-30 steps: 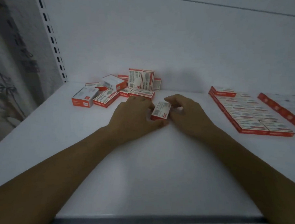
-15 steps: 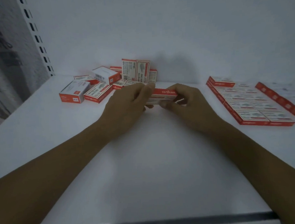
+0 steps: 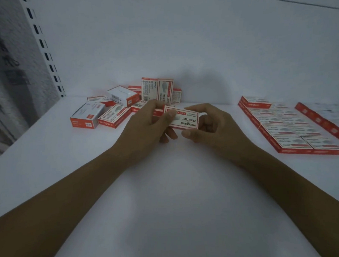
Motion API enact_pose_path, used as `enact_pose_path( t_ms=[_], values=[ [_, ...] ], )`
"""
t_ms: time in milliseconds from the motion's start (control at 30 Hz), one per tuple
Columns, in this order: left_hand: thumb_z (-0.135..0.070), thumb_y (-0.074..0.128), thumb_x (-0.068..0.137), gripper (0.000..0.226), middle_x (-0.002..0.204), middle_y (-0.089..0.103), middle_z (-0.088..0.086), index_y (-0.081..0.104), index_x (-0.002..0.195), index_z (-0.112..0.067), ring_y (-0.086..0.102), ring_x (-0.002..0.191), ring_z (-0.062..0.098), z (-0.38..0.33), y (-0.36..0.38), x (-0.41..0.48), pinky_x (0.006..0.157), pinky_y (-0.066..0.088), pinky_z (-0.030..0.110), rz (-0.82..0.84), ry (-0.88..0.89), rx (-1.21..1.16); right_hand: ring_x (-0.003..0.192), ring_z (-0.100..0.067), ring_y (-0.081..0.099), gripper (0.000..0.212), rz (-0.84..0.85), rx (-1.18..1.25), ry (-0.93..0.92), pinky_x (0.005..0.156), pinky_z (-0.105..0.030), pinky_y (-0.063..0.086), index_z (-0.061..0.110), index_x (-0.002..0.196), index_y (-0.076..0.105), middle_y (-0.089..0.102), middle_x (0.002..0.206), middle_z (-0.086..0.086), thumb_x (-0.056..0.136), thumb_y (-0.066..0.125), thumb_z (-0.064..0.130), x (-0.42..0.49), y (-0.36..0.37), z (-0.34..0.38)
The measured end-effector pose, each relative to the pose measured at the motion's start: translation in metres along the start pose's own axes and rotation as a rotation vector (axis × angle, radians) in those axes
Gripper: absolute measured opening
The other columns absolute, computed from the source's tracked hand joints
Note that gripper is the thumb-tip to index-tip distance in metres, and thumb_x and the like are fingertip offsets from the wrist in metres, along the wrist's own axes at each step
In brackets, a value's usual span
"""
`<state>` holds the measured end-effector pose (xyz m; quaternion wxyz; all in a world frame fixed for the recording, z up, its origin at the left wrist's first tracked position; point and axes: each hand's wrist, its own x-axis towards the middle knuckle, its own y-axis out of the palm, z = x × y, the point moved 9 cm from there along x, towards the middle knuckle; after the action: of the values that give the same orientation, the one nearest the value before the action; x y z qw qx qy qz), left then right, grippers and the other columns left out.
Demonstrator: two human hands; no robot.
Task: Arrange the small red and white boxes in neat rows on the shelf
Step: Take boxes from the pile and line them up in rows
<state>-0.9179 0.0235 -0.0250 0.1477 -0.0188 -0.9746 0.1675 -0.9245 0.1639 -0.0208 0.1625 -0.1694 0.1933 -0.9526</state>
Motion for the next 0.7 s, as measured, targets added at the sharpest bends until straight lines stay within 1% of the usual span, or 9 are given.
enact_pose_path(
  t_ms=[100, 200, 233, 333, 400, 467, 533, 600, 700],
  values=[
    [-0.029, 0.061, 0.086, 0.033, 0.099, 0.068, -0.010, 0.046, 0.114, -0.019, 0.068, 0.073, 0.005, -0.005, 0.003, -0.001, 0.058, 0.051, 0.015, 0.038, 0.046, 0.027, 0.084, -0.023, 0.067, 0.040, -0.008, -0.016, -0.034, 0.071, -0.033, 0.058, 0.017, 0.112, 0.055, 0.070, 0.096, -0.003, 0.076, 0.072, 0.015, 0.001, -0.002, 0.001],
    [-0.020, 0.070, 0.080, 0.041, 0.099, 0.071, -0.004, 0.047, 0.114, -0.021, 0.069, 0.078, 0.008, 0.005, 0.004, -0.001, 0.063, 0.055, 0.024, 0.036, 0.085, -0.003, 0.079, -0.011, 0.068, 0.038, -0.045, 0.099, -0.046, 0.066, -0.022, 0.054, 0.012, 0.107, 0.056, 0.072, 0.089, 0.002, 0.074, 0.072, 0.000, 0.004, -0.005, -0.006],
    [-0.021, 0.071, 0.080, 0.041, 0.098, 0.072, -0.003, 0.047, 0.113, -0.022, 0.069, 0.078, 0.009, 0.006, 0.003, -0.002, 0.064, 0.055, 0.027, 0.022, 0.083, 0.005, 0.080, -0.010, 0.069, 0.039, -0.050, 0.094, -0.044, 0.067, -0.023, 0.054, 0.012, 0.108, 0.056, 0.072, 0.089, 0.001, 0.074, 0.073, 0.001, 0.003, -0.004, -0.009],
    [-0.025, 0.067, 0.082, 0.039, 0.103, 0.070, -0.008, 0.046, 0.114, -0.023, 0.068, 0.080, 0.005, -0.008, 0.000, -0.006, 0.067, 0.057, 0.024, -0.002, 0.111, 0.063, 0.082, -0.021, 0.069, 0.048, -0.058, -0.023, -0.057, 0.072, -0.043, 0.057, 0.027, 0.115, 0.053, 0.071, 0.096, -0.003, 0.073, 0.076, 0.026, 0.003, -0.004, -0.005],
    [-0.026, 0.066, 0.082, 0.039, 0.108, 0.068, -0.009, 0.043, 0.114, -0.025, 0.067, 0.085, 0.003, -0.020, -0.001, -0.011, 0.073, 0.057, 0.023, -0.029, 0.153, 0.150, 0.075, -0.022, 0.068, 0.046, -0.075, -0.092, -0.064, 0.069, -0.045, 0.057, 0.035, 0.112, 0.051, 0.070, 0.095, 0.001, 0.071, 0.073, 0.036, 0.002, -0.006, -0.001],
    [-0.027, 0.065, 0.083, 0.041, 0.112, 0.064, -0.011, 0.041, 0.116, -0.028, 0.065, 0.089, 0.002, -0.029, -0.003, -0.014, 0.076, 0.055, 0.021, -0.058, 0.192, 0.204, 0.071, -0.015, 0.067, 0.041, -0.106, -0.169, -0.096, 0.068, -0.038, 0.058, 0.036, 0.110, 0.050, 0.068, 0.095, 0.006, 0.076, 0.073, 0.034, -0.002, -0.007, 0.010],
    [-0.027, 0.064, 0.084, 0.044, 0.111, 0.061, -0.016, 0.040, 0.120, -0.030, 0.064, 0.084, -0.003, -0.037, -0.002, -0.014, 0.072, 0.054, 0.016, -0.060, 0.223, 0.200, 0.070, -0.007, 0.065, 0.040, -0.144, -0.213, -0.148, 0.066, -0.025, 0.057, 0.033, 0.112, 0.049, 0.067, 0.096, 0.009, 0.079, 0.071, 0.028, -0.005, -0.012, 0.023],
    [-0.022, 0.064, 0.084, 0.044, 0.107, 0.061, -0.018, 0.041, 0.120, -0.028, 0.065, 0.079, -0.003, -0.046, -0.004, -0.014, 0.066, 0.054, 0.015, -0.079, 0.244, 0.146, 0.072, -0.001, 0.063, 0.041, -0.186, -0.255, -0.195, 0.063, -0.013, 0.052, 0.032, 0.114, 0.047, 0.065, 0.096, 0.012, 0.080, 0.070, 0.027, -0.007, -0.021, 0.039],
    [-0.018, 0.063, 0.082, 0.044, 0.107, 0.067, -0.009, 0.044, 0.122, -0.019, 0.068, 0.081, 0.008, -0.067, -0.006, -0.015, 0.066, 0.056, 0.022, -0.102, 0.272, 0.042, 0.072, -0.004, 0.062, 0.046, -0.227, -0.303, -0.266, 0.063, -0.011, 0.051, 0.026, 0.120, 0.048, 0.067, 0.098, 0.007, 0.079, 0.070, 0.028, -0.013, -0.039, 0.066]
  ],
)
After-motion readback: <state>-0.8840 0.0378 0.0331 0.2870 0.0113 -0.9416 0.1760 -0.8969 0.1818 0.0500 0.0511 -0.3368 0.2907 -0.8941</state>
